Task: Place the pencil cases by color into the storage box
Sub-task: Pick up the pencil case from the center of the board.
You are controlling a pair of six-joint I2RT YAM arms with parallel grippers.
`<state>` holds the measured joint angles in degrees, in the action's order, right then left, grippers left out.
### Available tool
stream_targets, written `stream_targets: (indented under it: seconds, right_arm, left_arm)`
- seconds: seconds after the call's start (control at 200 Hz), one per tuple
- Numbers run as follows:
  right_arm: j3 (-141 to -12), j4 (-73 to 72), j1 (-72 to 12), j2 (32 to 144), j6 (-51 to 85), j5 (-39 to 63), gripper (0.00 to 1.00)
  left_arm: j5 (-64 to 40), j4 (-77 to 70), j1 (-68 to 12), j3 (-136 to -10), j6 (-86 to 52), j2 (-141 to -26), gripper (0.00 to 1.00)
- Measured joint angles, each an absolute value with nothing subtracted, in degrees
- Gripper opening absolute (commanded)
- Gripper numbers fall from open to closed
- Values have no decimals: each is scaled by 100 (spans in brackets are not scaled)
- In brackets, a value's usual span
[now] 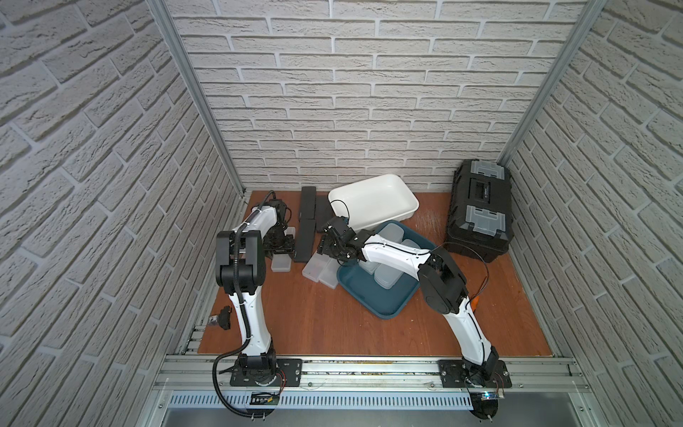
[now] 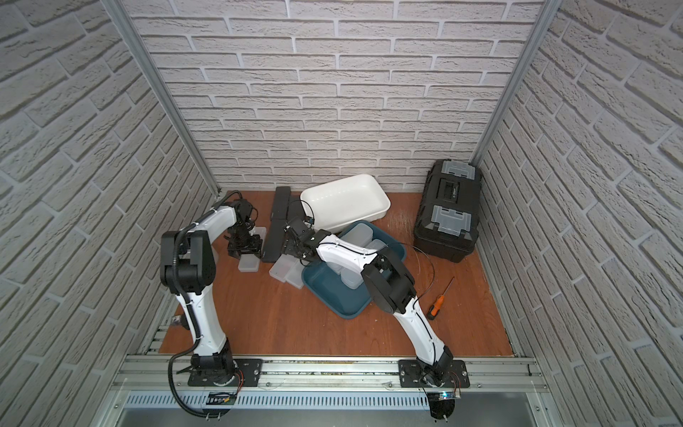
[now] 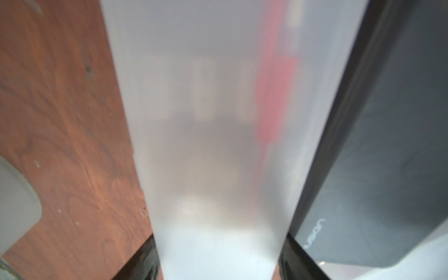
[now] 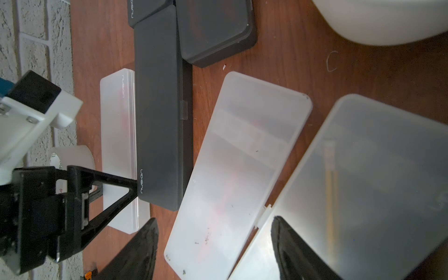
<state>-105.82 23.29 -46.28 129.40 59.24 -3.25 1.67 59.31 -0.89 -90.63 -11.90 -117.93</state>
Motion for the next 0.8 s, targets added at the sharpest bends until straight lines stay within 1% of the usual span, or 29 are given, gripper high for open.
stream_targets:
  seconds: [0.12,0.215,0.37,0.57,0.63,0.69,0.8]
  right_arm:
    - [-10562,2298,-4628,12938,5920,-314,75]
    - [-10521,2244,-4628,12923,5913,-314,75]
    - [-10503,2198,-4628,12921,5911,-314,75]
    - [-10475,2176,-4622,12905,5892,-318,75]
    - [-10460,2185,-4619,12888,5872,-331,75]
    - [-10453,2182,-4611,12881,5861,-336,75]
    - [-10453,2182,-4600,12879,5848,-333,75]
  left_arm:
    - [235,5889,-93,-9371,-1227,-11885,84]
    - [257,5885,-95,-9848,-1223,-12119,85]
    - [272,5887,-84,-10381,-1179,-12619,85]
    - [270,5918,-3,-10510,-1138,-12943,84]
    - [255,5911,21,-10486,-1140,-12943,80]
    - [217,5883,23,-10427,-1118,-12916,72]
    - [200,5819,23,-10278,-1107,-12829,62]
